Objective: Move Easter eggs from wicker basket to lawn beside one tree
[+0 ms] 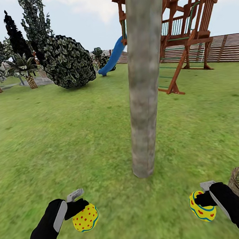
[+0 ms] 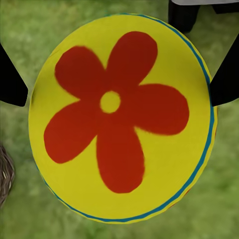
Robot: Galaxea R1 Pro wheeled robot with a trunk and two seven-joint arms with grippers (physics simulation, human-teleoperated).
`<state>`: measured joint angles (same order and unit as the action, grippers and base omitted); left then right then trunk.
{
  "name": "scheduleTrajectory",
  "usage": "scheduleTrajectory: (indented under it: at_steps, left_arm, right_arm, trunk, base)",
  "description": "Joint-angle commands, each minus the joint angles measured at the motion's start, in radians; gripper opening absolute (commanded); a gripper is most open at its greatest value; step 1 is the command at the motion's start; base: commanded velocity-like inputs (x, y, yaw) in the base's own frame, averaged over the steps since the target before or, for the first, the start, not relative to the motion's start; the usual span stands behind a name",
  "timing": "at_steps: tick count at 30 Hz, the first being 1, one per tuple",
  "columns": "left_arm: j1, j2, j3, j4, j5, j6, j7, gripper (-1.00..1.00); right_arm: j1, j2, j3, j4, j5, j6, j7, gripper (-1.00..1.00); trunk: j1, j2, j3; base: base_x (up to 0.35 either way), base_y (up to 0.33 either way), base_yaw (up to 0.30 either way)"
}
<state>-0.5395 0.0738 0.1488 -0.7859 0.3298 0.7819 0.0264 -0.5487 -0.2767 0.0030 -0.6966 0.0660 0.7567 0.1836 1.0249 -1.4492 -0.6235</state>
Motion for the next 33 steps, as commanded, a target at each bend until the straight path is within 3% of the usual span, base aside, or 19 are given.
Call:
scheduleTrajectory:
  at_steps: [1,33]
  left_arm:
    - [0.000,0.000,0.002,-0.001,0.006,0.005,0.003,-1.00]
    - [0.000,-0.012,0.000,-0.001,0.006,0.005,0.001,-1.00]
  right_arm:
    - [0.000,-0.001,0.000,-0.001,0.007,0.004,0.007,-1.00]
    - [0.000,-0.004,0.000,-0.001,0.008,0.006,0.007,-1.00]
  trunk:
    - [0.004,-0.008,-0.004]
    - [0.127,-0.232,-0.104]
  base:
    - [0.000,0.000,0.000]
    - [0.000,0.000,0.000]
